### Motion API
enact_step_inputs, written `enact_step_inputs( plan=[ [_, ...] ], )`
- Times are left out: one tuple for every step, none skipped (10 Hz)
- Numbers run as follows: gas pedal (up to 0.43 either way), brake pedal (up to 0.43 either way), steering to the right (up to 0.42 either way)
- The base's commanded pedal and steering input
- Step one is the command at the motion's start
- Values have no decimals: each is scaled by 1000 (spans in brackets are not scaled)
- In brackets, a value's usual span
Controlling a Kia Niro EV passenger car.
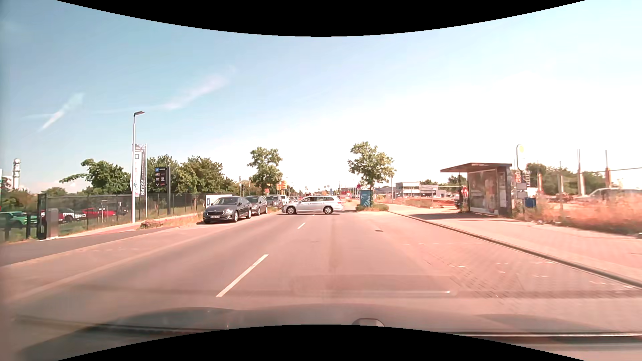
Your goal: Follow the waypoints while adhering to traffic rules and regulations
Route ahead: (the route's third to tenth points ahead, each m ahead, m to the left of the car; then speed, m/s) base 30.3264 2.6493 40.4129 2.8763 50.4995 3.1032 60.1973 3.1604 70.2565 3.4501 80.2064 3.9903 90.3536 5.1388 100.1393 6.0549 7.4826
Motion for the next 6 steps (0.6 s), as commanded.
enact_step_inputs(
  plan=[
    [0,299,-4],
    [0,299,-5],
    [0,305,-7],
    [0,299,-10],
    [0,299,-10],
    [0,299,-8]
  ],
)
